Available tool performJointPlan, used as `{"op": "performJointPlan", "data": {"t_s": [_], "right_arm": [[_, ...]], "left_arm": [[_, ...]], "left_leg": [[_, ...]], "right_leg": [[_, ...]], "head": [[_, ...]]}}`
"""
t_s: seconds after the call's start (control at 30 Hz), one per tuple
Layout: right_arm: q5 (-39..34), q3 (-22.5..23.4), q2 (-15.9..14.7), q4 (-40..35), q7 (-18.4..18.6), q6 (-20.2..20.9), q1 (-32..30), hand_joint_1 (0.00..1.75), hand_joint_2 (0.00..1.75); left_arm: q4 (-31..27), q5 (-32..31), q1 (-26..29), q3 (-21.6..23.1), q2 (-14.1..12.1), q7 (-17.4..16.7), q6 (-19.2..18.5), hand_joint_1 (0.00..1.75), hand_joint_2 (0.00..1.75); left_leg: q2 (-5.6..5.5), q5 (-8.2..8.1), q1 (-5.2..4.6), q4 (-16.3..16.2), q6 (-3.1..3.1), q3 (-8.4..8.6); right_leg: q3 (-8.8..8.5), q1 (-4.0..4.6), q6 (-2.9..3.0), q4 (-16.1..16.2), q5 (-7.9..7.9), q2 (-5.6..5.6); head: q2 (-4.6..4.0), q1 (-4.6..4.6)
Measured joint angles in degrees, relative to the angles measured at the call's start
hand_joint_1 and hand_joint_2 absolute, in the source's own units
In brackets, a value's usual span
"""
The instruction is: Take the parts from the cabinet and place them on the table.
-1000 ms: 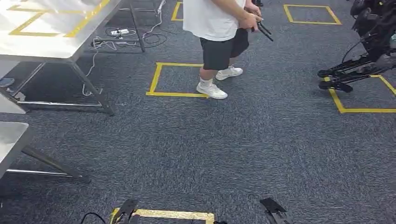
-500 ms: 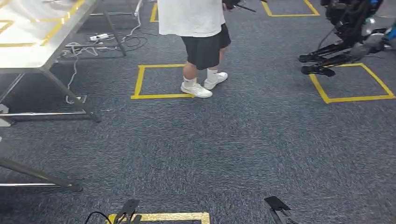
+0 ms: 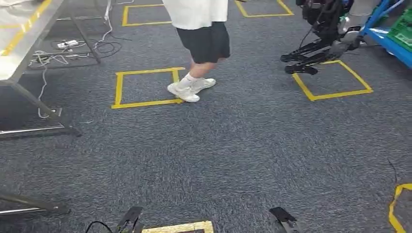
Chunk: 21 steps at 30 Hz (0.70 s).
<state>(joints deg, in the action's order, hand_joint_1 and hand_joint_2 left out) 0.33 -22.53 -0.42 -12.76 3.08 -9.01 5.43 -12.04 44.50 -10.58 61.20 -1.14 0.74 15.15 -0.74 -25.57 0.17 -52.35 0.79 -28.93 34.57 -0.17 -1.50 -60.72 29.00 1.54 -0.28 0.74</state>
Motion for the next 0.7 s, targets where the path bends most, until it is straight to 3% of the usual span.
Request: {"op": "performJointPlan", "data": {"t_s": [0.07,0.1,0.13,0.17,0.23,0.27,0.3,0.4,0.43,0.47,0.5,0.53,0.6,0.63,0.67,0.7], "right_arm": [[0.0,-0.07,0.11,0.0,0.0,0.09,0.04,0.0,0.0],[0.0,-0.07,0.11,0.0,0.0,0.07,-0.01,0.0,0.0],[-0.11,-0.04,0.11,0.02,0.02,0.07,-0.08,0.0,0.0],[-0.26,-0.04,0.11,0.07,0.0,0.07,-0.17,0.0,0.0],[-0.53,-0.04,0.11,0.11,-0.02,-0.02,-0.13,0.0,0.0],[-0.57,-0.04,0.11,0.11,-0.07,-0.06,-0.1,0.0,0.0],[-0.66,-0.04,0.11,0.11,-0.11,-0.09,0.09,0.0,0.0],[-0.74,-0.04,0.11,0.15,-0.15,-0.11,-0.14,0.0,0.0],[-0.77,-0.04,0.11,0.17,-0.15,-0.11,-0.15,0.0,0.0],[-0.81,-0.04,0.13,0.17,-0.11,-0.13,-0.18,0.0,0.0],[-0.85,-0.04,0.13,0.17,-0.11,-0.15,-0.05,0.0,0.0],[-0.85,-0.04,0.13,0.17,-0.13,-0.2,0.08,0.0,0.0],[-0.85,0.0,0.13,0.17,-0.09,-0.41,0.2,0.0,0.0],[-0.85,0.0,0.13,0.17,-0.09,-0.44,0.17,0.0,0.0],[-0.87,0.0,0.13,0.22,-0.07,-0.44,0.14,0.0,0.0],[-0.92,-0.02,0.13,0.22,-0.04,-0.42,0.12,0.0,0.0]], "left_arm": [[0.0,0.02,0.14,0.0,-0.02,-0.02,0.0,0.0,0.0],[0.0,0.0,0.21,0.0,-0.02,-0.02,0.0,0.0,0.0],[0.0,0.0,0.23,0.0,-0.02,-0.02,0.0,0.0,0.0],[0.0,0.0,0.21,0.0,0.0,-0.02,0.0,0.0,0.0],[0.0,-0.07,0.15,0.0,0.13,-0.02,0.0,0.0,0.0],[0.0,-0.09,0.14,0.0,0.13,-0.02,-0.02,0.0,0.0],[0.0,-0.13,0.05,0.0,0.09,-0.04,-0.02,0.0,0.0],[0.0,-0.31,-0.18,0.0,0.17,-0.13,-0.15,0.0,0.0],[0.0,-0.35,-0.34,0.0,0.2,-0.13,-0.17,0.0,0.0],[0.0,-0.39,-0.5,0.0,0.2,-0.13,-0.17,0.0,0.0],[0.0,-0.5,-0.55,0.0,0.24,-0.13,-0.17,0.0,0.0],[0.0,-0.5,-0.46,0.0,0.24,-0.13,-0.17,0.0,0.0],[0.0,-0.53,-0.09,0.0,0.24,-0.2,-0.2,0.0,0.0],[0.0,-0.53,0.03,0.0,0.24,-0.2,-0.17,0.0,0.0],[0.0,-0.53,0.09,0.0,0.24,-0.2,-0.2,0.0,0.0],[0.0,-0.53,0.06,0.0,0.24,-0.2,-0.2,0.0,0.0]], "left_leg": [[1.63,-0.11,-0.18,-0.02,0.16,0.02],[2.38,-0.18,-0.19,-0.05,0.2,-0.01],[2.96,-0.25,-0.19,-0.06,0.17,0.05],[3.55,-0.36,-0.18,-0.08,0.08,0.14],[4.74,-0.75,-0.17,-0.14,-0.23,0.67],[5.26,-1.01,-0.35,-0.2,-0.57,0.97],[5.71,-1.26,-0.8,-0.59,-0.96,0.9],[7.28,-1.32,-0.76,-0.46,-1.42,1.05],[7.59,-1.62,-0.69,-0.68,-1.86,1.07],[5.02,-2.63,-0.34,-1.98,-2.42,0.69],[2.65,-4.82,-0.36,-5.42,-2.6,-0.97],[1.64,-7.42,-0.33,-10.68,-2.66,-3.42],[1.19,-10.9,-0.34,-20.33,-2.67,-8.24],[1.19,-11.07,-0.33,-22.4,-2.63,-9.54],[1.17,-9.56,-0.34,-21.41,-2.5,-9.5],[1.02,-6.67,-0.35,-17.29,-2.18,-7.75]], "right_leg": [[4.64,-0.31,-0.46,-10.02,4.57,-1.03],[6.16,-0.43,-0.67,-13.34,5.43,-1.11],[6.16,-0.5,-0.79,-13.46,4.83,-1.18],[4.74,-0.57,-0.82,-10.61,2.95,-1.31],[-1.28,-0.57,-0.69,0.51,-2.34,-2.72],[-3.8,-0.4,-0.57,5.45,-3.51,-5.27],[-4.1,0.28,0.03,6.3,-3.06,-5.6],[-3.44,0.36,0.9,6.1,-3.18,-3.58],[-3.56,0.17,1.29,6.42,-3.41,-2.97],[-3.69,-0.05,1.61,6.54,-3.61,-2.46],[-3.62,-0.14,1.87,6.54,-3.65,-2.01],[-3.59,-0.14,2.01,6.54,-3.71,-1.47],[-3.5,-0.02,2.16,6.53,-3.74,0.02],[-3.5,0.02,2.2,6.53,-3.78,0.76],[-3.53,0.02,2.19,6.51,-3.78,1.64],[-3.63,0.02,2.15,6.5,-3.81,2.56]], "head": [[0.0,-0.13],[0.0,-0.17],[0.0,-0.26],[0.0,-0.41],[0.0,-0.59],[0.0,-0.68],[0.0,-0.7],[0.0,-0.17],[0.0,-0.31],[0.0,-0.15],[0.0,0.09],[0.0,0.35],[0.0,0.57],[0.0,0.66],[0.0,0.77],[0.0,0.85]]}}
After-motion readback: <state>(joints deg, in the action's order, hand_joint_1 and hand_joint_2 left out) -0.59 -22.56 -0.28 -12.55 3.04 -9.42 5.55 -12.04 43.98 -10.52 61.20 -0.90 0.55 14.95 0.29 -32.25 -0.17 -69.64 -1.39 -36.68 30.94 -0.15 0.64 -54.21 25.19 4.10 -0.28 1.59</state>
